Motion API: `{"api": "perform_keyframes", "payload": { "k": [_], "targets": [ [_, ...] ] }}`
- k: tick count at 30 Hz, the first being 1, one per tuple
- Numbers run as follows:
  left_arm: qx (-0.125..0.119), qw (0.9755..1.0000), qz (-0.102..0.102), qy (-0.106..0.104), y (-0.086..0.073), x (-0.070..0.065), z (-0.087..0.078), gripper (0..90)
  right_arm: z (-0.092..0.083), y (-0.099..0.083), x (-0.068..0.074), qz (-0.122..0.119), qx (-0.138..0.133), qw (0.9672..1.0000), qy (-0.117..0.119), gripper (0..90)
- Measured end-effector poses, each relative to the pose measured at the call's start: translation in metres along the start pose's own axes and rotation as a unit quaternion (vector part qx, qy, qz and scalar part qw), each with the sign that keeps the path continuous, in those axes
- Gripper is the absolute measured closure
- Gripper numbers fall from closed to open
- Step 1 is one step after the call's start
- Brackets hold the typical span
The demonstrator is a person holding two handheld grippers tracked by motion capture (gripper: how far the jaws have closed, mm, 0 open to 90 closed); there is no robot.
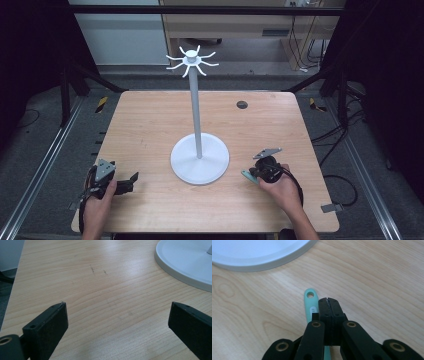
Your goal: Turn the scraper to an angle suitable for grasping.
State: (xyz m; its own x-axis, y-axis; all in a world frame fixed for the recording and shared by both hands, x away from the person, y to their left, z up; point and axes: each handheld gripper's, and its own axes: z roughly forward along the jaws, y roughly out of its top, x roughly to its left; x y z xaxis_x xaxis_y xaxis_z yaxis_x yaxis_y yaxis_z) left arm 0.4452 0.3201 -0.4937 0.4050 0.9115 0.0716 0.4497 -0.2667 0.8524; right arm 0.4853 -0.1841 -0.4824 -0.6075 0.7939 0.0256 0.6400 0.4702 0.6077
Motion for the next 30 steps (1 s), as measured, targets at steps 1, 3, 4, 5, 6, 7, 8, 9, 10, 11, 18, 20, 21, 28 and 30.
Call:
{"api": "perform_keyframes", "payload": {
  "k": [1, 3, 4, 5, 6, 7, 8, 9, 10, 11, 18, 20, 21, 28, 30],
  "targets": [
    [0.0, 1.0, -0.001, -0.001, 0.0, 0.0, 0.0, 2.2, 0.0, 0.0, 0.002, -0.007, 0.001, 1.0, 0.001, 90.0],
    [0.001, 1.0, 0.0, -0.001, 0.0, -0.001, 0.0, 2.2, -0.001, -0.001, 0.005, -0.011, 0.001, 0.9999, 0.007, 90.0],
    [0.001, 1.0, 0.0, -0.001, 0.0, -0.001, 0.0, 2.2, -0.001, -0.001, 0.007, -0.017, 0.001, 0.9998, 0.008, 90.0],
    [0.001, 1.0, 0.0, -0.001, 0.0, 0.0, 0.0, 2.2, -0.001, -0.001, 0.009, -0.014, 0.001, 0.9999, 0.009, 90.0],
    [0.001, 1.0, 0.0, -0.001, 0.0, 0.0, 0.0, 2.2, -0.001, -0.002, 0.01, -0.019, 0.0, 0.9998, 0.011, 90.0],
    [0.002, 1.0, 0.0, 0.0, 0.0, 0.0, 0.001, 2.2, -0.002, -0.002, 0.011, -0.016, 0.0, 0.9998, 0.012, 90.0],
    [0.002, 1.0, 0.001, 0.0, 0.0, 0.0, 0.001, 2.2, -0.002, -0.002, 0.011, -0.02, 0.001, 0.9997, 0.012, 90.0],
    [0.002, 1.0, 0.001, 0.0, 0.0, 0.0, 0.001, 2.2, -0.003, -0.002, 0.011, -0.022, 0.001, 0.9997, 0.013, 90.0],
    [0.002, 1.0, 0.001, 0.0, 0.0, 0.0, 0.001, 2.2, -0.003, -0.001, 0.011, -0.026, 0.001, 0.9996, 0.013, 90.0],
    [0.002, 1.0, 0.001, 0.001, 0.0, 0.0, 0.0, 2.2, -0.003, -0.001, 0.011, -0.024, 0.002, 0.9997, 0.012, 90.0],
    [0.003, 1.0, 0.0, 0.0, 0.0, 0.0, 0.001, 2.2, -0.008, 0.006, 0.014, -0.046, 0.009, 0.9989, 0.006, 90.0],
    [0.002, 1.0, 0.001, 0.0, 0.0, -0.001, 0.001, 2.2, -0.009, 0.008, 0.016, -0.051, 0.016, 0.9986, 0.004, 90.0],
    [0.002, 1.0, 0.001, -0.001, 0.0, -0.001, 0.001, 2.2, -0.009, 0.009, 0.016, -0.057, 0.019, 0.9982, 0.004, 89.0],
    [0.002, 1.0, -0.001, -0.002, 0.0, -0.001, 0.001, 2.2, -0.008, 0.011, 0.02, -0.08, 0.049, 0.9956, 0.006, 80.5],
    [0.002, 1.0, 0.0, -0.003, 0.0, -0.001, 0.001, 2.2, -0.006, 0.012, 0.021, -0.083, 0.063, 0.9946, 0.004, 78.6]
  ]
}}
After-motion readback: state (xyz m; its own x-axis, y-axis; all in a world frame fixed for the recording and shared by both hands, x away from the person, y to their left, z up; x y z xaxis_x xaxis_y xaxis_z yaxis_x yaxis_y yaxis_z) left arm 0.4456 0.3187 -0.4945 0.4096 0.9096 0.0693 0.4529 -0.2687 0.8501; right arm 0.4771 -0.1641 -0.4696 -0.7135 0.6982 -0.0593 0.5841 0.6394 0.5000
